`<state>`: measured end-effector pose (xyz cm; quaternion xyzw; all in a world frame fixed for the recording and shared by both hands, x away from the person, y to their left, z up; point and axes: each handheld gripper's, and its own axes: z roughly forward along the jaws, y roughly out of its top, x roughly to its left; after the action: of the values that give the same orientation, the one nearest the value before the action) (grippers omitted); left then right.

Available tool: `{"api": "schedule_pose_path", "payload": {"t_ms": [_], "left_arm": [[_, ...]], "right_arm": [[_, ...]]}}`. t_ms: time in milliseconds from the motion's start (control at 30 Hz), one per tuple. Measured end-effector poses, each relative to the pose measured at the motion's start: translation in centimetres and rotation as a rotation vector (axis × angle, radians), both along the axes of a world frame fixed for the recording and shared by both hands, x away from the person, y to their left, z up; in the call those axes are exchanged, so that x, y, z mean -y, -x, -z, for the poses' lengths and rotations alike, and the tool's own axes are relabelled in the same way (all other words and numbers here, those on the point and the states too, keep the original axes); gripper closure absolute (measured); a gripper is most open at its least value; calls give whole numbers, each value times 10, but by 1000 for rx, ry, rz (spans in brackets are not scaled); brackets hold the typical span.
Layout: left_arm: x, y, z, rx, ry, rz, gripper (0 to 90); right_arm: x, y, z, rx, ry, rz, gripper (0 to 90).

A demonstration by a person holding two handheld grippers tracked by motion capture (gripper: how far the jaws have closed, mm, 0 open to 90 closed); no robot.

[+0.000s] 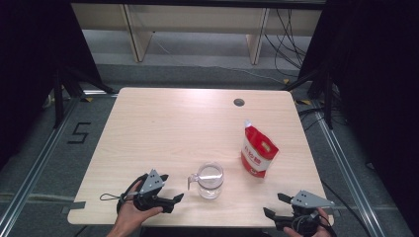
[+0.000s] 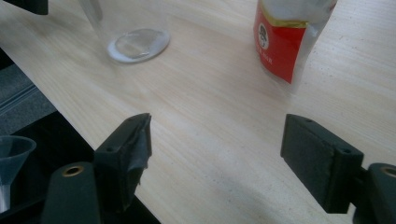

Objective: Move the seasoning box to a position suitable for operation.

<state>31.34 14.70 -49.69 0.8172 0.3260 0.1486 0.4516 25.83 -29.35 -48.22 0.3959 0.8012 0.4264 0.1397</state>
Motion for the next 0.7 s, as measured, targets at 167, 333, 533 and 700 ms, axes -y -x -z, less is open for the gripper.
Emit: {"api": "schedule_pose_path", "payload": {"t_ms": [167,333,533,700], "left_arm": [[10,-1,-2,10,22,31,193],[13,-1,-5,36,12,56,264],[17,-7,-4,54,22,79,375],[24,-9,-4,103,3,113,506]], "right_arm": [[1,0,-1,14,22,12,268],[1,0,-1,23,22,3,268],[-2,0,-1,19,15,-6,277],[-2,0,-1,14,13,-12,277]]}}
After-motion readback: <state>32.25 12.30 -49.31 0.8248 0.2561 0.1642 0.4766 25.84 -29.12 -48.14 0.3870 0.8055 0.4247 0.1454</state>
